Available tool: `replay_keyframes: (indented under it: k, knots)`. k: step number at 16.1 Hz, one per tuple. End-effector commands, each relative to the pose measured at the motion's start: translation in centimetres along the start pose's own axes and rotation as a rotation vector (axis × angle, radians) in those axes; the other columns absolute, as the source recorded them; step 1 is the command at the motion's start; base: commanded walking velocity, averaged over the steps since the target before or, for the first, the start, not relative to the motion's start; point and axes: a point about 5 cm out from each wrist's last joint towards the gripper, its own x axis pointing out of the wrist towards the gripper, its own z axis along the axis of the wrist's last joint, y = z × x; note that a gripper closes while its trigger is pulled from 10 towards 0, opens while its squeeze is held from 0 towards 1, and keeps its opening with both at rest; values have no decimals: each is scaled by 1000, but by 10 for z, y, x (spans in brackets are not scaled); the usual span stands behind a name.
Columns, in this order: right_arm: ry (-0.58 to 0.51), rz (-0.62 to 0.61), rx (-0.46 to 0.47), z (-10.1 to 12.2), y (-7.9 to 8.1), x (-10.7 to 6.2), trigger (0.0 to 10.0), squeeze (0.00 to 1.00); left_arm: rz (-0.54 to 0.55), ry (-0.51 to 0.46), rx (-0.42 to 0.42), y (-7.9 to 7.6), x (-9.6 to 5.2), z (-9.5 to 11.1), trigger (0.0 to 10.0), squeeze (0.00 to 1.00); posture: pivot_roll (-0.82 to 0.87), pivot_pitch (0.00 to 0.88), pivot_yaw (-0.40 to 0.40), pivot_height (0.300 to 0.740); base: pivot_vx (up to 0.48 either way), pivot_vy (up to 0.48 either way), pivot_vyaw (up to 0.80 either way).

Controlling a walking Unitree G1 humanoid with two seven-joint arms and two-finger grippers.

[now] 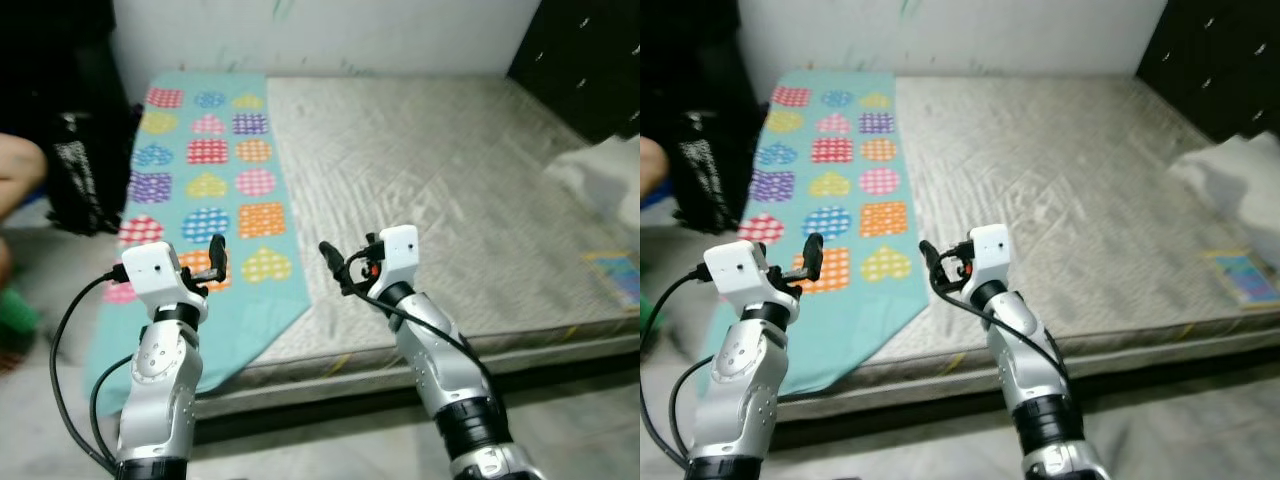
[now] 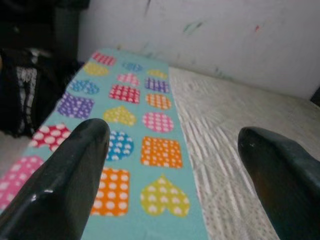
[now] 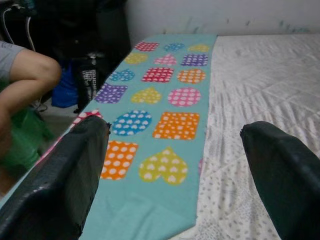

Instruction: Clean up the room

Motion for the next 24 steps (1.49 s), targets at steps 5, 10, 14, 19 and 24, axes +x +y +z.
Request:
replay_keyframes:
  k: [5,10,14,19,24]
  knots:
    - [-3,-5,4,1,-2,1,10000,0,5,5,36,-1,1,-1,10000,0,40,86,-62,740,0,167,0]
    - [2,2,2,0,-1,1,10000,0,7,1,48,-3,1,-1,10000,0,38,83,-58,740,0,0,0]
    - [1,7,3,0,0,1,10000,0,-1,1,46,-3,2,0,10000,0,41,78,-58,740,0,0,0]
    - [4,11,0,0,1,2,10000,0,-24,-3,31,-4,1,0,10000,0,46,73,-57,740,0,0,0]
    - [11,6,-1,-1,0,2,10000,0,-48,-12,22,-6,0,1,10000,0,45,71,-56,740,256,0,0]
